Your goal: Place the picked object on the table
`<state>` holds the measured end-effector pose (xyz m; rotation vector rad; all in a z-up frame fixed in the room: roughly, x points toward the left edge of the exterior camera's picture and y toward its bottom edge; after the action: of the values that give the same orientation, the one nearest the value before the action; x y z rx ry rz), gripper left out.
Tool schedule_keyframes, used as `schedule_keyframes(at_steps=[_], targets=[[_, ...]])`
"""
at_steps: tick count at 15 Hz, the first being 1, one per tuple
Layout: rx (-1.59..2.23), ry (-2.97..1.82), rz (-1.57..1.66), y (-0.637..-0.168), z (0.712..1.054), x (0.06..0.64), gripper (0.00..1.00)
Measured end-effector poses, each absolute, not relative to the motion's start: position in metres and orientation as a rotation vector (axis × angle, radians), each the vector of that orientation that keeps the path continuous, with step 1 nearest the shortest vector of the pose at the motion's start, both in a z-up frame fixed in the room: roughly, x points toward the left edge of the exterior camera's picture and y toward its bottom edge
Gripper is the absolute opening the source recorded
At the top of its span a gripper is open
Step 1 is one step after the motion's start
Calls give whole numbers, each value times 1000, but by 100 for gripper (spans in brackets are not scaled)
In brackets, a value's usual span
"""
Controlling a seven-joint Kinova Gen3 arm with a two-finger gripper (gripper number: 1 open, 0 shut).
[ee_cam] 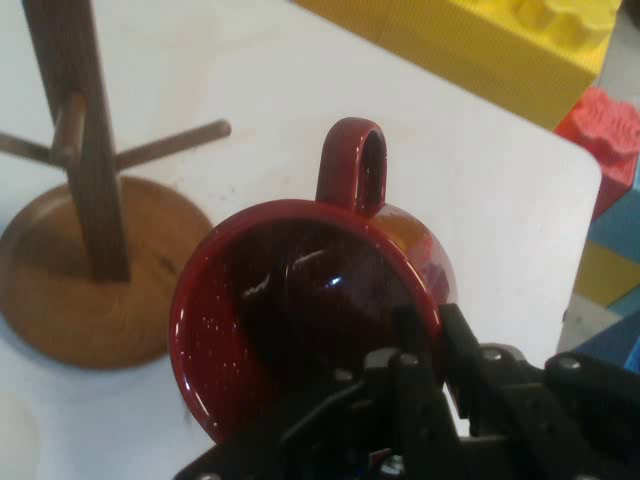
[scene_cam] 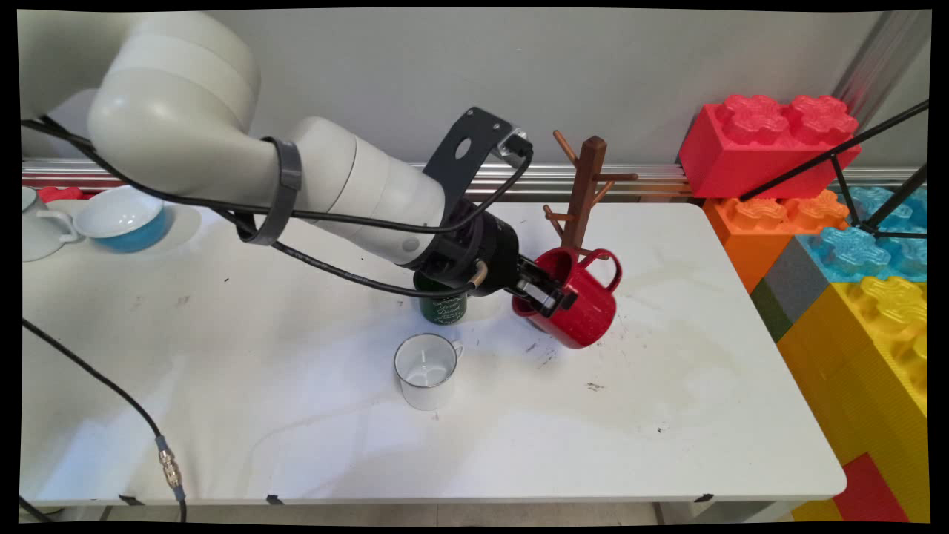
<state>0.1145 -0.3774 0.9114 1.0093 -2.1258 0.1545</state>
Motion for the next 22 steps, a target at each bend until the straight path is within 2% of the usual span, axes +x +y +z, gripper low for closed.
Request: schedule_keyframes(at_steps=[11, 22], targets=[[1033, -2336, 227, -382, 921, 93, 0], [999, -2580, 328, -382, 892, 50, 0]])
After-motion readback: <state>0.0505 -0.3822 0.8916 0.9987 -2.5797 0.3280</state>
